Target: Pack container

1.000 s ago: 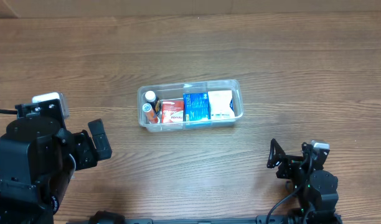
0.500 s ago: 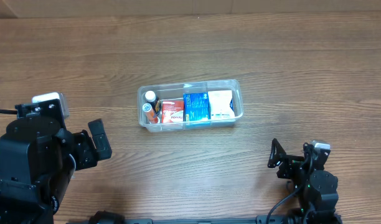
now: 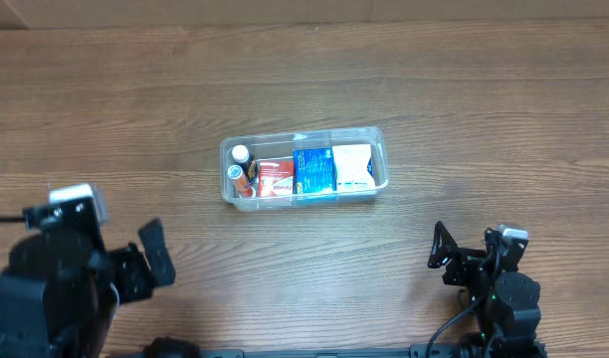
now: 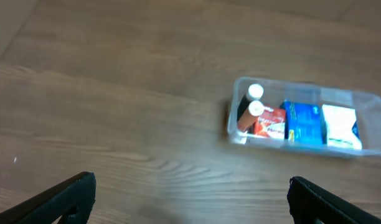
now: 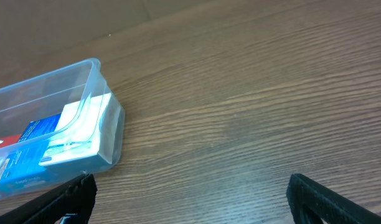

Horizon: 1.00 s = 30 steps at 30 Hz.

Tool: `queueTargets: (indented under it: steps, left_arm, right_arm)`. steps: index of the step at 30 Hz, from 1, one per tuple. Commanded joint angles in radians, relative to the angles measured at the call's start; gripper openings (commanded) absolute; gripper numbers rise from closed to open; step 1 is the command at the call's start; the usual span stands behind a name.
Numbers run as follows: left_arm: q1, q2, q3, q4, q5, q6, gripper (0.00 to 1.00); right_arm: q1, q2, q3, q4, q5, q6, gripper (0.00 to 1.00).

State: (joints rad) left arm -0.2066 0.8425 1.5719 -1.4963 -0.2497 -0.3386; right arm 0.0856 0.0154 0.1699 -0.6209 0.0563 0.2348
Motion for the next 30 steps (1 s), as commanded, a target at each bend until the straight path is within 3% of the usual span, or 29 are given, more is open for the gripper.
queueTargets:
  steps: [1, 6, 12, 19, 25, 30]
  left_arm:
    - [0.006, -0.051, -0.094, 0.003, -0.015, -0.014, 1.00]
    - [0.006, -0.084, -0.117, 0.044, -0.048, -0.013, 1.00]
    - [0.006, -0.136, -0.205, 0.539, -0.046, -0.014, 1.00]
    - [0.050, -0.440, -0.749, 1.064, -0.046, -0.036, 1.00]
    - [0.050, -0.704, -1.112, 1.135, -0.045, -0.037, 1.00]
    - [0.050, -0.835, -1.291, 1.135, -0.045, -0.098, 1.00]
  right_arm:
    - [-0.003, -0.013, -0.015, -0.010, 0.013, -0.006, 1.00]
    - [-0.003, -0.013, -0.015, -0.010, 0.013, -0.006, 1.00]
    - [-0.003, -0.013, -0.015, -0.010, 0.013, -0.006, 1.00]
    - [-0.003, -0.013, -0.015, -0.010, 0.013, -0.006, 1.00]
    - [-0.003, -0.013, -0.014, -0.010, 0.013, -0.006, 1.00]
    - [-0.003, -0.013, -0.015, -0.010, 0.013, -0.006, 1.00]
